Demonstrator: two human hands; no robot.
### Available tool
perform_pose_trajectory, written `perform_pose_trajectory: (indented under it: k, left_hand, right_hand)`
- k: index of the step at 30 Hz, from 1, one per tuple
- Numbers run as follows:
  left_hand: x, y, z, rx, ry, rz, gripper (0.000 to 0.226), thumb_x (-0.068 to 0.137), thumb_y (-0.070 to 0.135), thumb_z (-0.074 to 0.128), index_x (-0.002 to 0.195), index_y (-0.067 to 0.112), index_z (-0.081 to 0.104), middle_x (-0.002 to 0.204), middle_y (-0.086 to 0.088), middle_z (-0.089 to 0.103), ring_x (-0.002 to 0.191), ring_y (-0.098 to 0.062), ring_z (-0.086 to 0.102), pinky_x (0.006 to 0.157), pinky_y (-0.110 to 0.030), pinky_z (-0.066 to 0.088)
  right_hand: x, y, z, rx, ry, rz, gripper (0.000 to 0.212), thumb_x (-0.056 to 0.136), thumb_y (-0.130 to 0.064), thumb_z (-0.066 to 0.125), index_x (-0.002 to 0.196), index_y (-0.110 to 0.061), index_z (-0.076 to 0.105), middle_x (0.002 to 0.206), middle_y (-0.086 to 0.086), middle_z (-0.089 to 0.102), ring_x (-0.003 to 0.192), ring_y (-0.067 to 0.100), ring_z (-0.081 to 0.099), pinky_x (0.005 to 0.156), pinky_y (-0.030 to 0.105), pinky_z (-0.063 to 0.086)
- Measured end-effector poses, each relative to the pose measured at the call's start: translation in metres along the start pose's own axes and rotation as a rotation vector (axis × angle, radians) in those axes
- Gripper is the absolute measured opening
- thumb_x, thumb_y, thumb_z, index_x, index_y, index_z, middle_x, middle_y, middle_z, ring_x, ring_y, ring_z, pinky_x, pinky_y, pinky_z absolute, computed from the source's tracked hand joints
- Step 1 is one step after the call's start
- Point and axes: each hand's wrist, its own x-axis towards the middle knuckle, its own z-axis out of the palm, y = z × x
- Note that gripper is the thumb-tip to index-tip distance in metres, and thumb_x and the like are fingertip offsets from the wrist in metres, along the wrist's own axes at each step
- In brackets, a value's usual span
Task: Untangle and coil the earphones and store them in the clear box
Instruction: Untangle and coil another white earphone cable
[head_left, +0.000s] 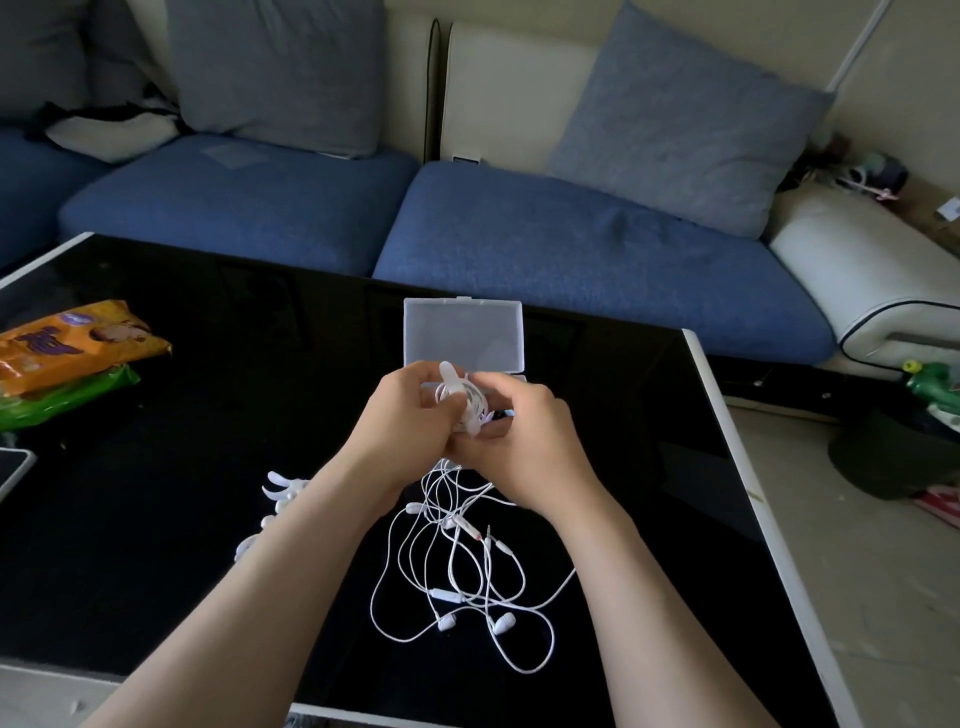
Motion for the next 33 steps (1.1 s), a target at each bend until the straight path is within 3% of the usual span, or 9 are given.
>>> perform_pose_trajectory:
  k: [6,9,12,16,20,23,26,29,33]
  left_hand:
    - [0.004,-0.004,-0.005,0.104,-0.085,0.03,0.036,0.094,-0.01,0.058,0.099,0.024,0.068,0.094,0.003,0.081,0.093,-0.01,0.076,0.091,-0.033,0.059]
    - [0.007,-0.013,-0.009,0.282,-0.11,0.084,0.042,0.095,-0.007,0.05,0.115,0.026,0.068,0.104,0.004,0.077,0.087,-0.006,0.071,0.078,-0.028,0.057]
    - [0.012,-0.018,-0.012,0.393,-0.094,0.137,0.046,0.091,-0.003,0.047,0.125,0.021,0.066,0.111,0.002,0.073,0.093,-0.012,0.069,0.083,-0.036,0.058]
    - [0.014,-0.023,-0.015,0.662,-0.084,0.132,0.052,0.084,-0.007,0.045,0.129,0.012,0.062,0.122,-0.008,0.067,0.113,-0.033,0.06,0.095,-0.046,0.052]
    - [0.015,-0.032,-0.02,0.813,-0.03,0.163,0.06,0.086,-0.008,0.052,0.141,0.015,0.062,0.138,-0.007,0.057,0.129,-0.032,0.049,0.106,-0.032,0.038]
    - [0.014,-0.036,-0.025,0.87,-0.044,0.151,0.06,0.09,-0.005,0.051,0.143,0.022,0.06,0.144,-0.003,0.053,0.129,-0.031,0.047,0.105,-0.041,0.045]
    - [0.01,-0.037,-0.023,0.997,-0.147,0.119,0.066,0.092,-0.002,0.049,0.148,0.031,0.054,0.146,0.0,0.045,0.127,-0.031,0.045,0.098,-0.042,0.043]
    - [0.008,-0.04,-0.021,1.02,-0.213,0.119,0.068,0.09,-0.004,0.049,0.149,0.03,0.05,0.147,0.0,0.036,0.126,-0.031,0.045,0.096,-0.041,0.042]
    - [0.009,-0.042,-0.025,0.889,-0.169,0.18,0.056,0.088,-0.01,0.055,0.136,0.019,0.057,0.135,-0.005,0.04,0.107,-0.032,0.063,0.086,-0.041,0.055]
  right_hand:
    - [0.018,0.008,0.012,-0.037,0.128,0.058,0.044,0.077,-0.029,0.095,0.116,-0.033,0.076,0.081,-0.006,0.077,0.066,0.005,0.072,0.065,0.022,0.057]
    - [0.024,0.016,0.017,-0.079,0.189,0.084,0.04,0.08,-0.035,0.093,0.116,-0.031,0.077,0.08,-0.006,0.077,0.068,0.005,0.072,0.062,0.019,0.054]
    - [0.03,0.022,0.023,-0.113,0.2,0.098,0.039,0.081,-0.034,0.093,0.117,-0.029,0.079,0.081,-0.006,0.078,0.072,0.008,0.073,0.067,0.019,0.055]
    - [0.036,0.031,0.037,-0.395,0.144,0.13,0.028,0.088,-0.046,0.083,0.107,-0.028,0.075,0.086,-0.006,0.077,0.093,0.023,0.071,0.084,0.038,0.051]
    - [0.035,0.033,0.046,-0.62,0.164,0.166,0.029,0.094,-0.054,0.072,0.101,-0.026,0.067,0.097,-0.002,0.073,0.105,0.032,0.061,0.08,0.04,0.038]
    - [0.038,0.036,0.051,-0.42,0.186,0.066,0.017,0.096,-0.042,0.075,0.098,-0.025,0.071,0.09,0.0,0.069,0.089,0.027,0.066,0.074,0.038,0.051]
    - [0.04,0.036,0.056,-0.471,0.173,-0.012,0.035,0.107,-0.049,0.057,0.088,-0.023,0.07,0.079,0.001,0.067,0.077,0.026,0.061,0.07,0.039,0.044]
    - [0.036,0.026,0.054,-0.816,0.131,-0.024,0.027,0.109,-0.033,0.05,0.095,-0.025,0.071,0.087,-0.002,0.071,0.093,0.026,0.062,0.075,0.038,0.03]
    - [0.031,0.023,0.053,-0.871,0.146,0.07,0.026,0.108,-0.036,0.05,0.106,-0.031,0.076,0.102,-0.005,0.072,0.111,0.026,0.059,0.08,0.039,0.026]
